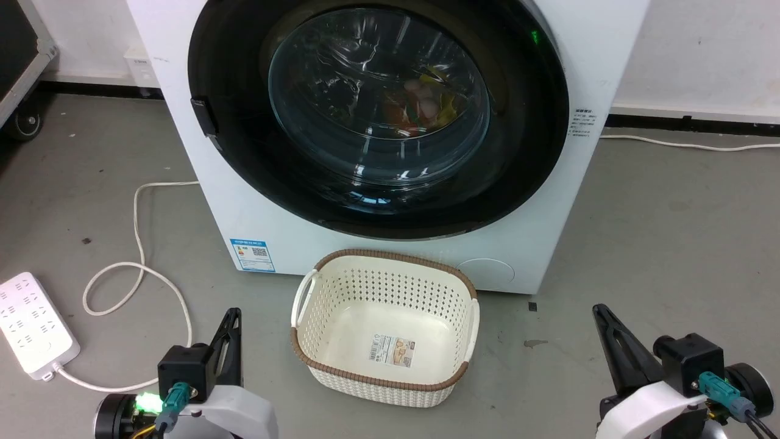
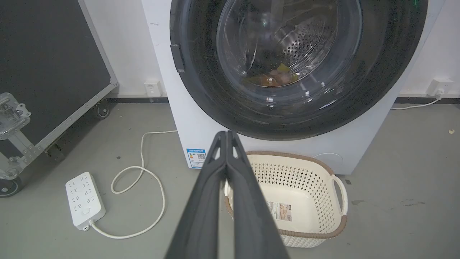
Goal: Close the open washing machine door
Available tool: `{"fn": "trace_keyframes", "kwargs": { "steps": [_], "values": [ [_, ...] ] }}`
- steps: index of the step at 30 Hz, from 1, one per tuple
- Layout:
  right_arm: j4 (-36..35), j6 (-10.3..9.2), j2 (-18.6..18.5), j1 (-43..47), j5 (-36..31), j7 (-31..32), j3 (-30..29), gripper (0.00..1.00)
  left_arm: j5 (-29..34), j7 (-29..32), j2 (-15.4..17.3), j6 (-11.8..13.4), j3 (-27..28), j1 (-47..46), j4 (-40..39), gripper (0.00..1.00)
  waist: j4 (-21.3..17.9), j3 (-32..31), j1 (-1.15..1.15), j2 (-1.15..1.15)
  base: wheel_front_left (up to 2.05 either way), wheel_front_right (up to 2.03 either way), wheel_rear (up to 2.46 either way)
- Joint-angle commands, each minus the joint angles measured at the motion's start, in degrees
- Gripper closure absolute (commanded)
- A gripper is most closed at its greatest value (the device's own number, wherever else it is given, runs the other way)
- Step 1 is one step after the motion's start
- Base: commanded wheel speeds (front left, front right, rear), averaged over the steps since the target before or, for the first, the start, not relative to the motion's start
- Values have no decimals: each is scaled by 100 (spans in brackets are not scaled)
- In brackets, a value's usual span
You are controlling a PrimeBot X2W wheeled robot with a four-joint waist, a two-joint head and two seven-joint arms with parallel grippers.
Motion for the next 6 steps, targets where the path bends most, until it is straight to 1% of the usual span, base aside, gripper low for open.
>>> {"fn": "trace_keyframes", "kwargs": {
  "steps": [1, 6],
  "values": [
    [13, -4, 27, -69, -43, 2, 4, 100, 14, 2, -8, 16, 25, -85, -27, 100, 0, 0, 0, 0, 0, 0, 0],
    [13, -4, 27, -69, -43, 2, 4, 100, 14, 2, -8, 16, 25, -85, -27, 100, 0, 0, 0, 0, 0, 0, 0]
  ]
}}
